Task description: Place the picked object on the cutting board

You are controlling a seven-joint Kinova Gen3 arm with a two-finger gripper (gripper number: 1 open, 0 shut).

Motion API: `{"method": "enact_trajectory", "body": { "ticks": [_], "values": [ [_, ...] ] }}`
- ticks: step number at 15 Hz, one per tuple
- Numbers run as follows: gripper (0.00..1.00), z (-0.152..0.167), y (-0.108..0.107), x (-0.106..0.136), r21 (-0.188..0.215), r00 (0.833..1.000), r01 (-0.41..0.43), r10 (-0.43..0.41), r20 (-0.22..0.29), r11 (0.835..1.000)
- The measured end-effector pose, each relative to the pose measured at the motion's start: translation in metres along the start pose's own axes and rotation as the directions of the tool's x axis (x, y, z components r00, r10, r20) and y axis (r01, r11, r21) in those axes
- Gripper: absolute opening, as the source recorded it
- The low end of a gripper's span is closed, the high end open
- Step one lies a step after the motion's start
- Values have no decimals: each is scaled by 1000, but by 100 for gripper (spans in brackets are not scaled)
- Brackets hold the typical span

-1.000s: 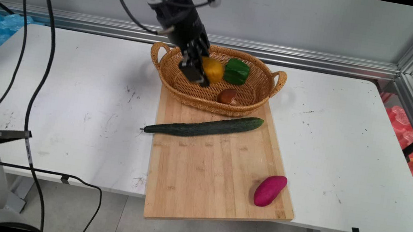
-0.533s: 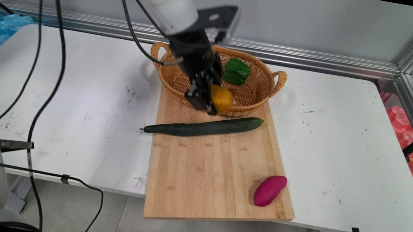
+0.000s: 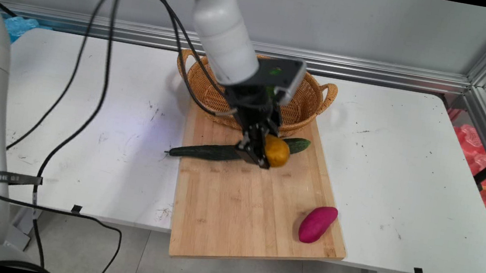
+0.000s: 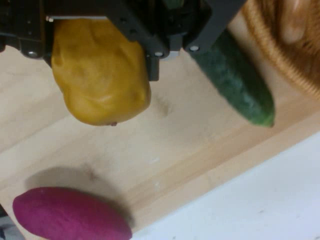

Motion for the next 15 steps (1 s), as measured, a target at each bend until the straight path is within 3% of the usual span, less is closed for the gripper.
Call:
{"method": "enact_trajectory", "body": {
  "ticks": [5,11,12,15],
  "values": [
    [0,49,-10,9,-29,999,-51,51,12,998],
    [0,86,-22,18,-49,997,-77,78,15,996],
    [100,89,-24,20,-51,996,-82,83,13,995],
    [100,94,-29,22,-51,996,-90,90,8,995]
  ]
}}
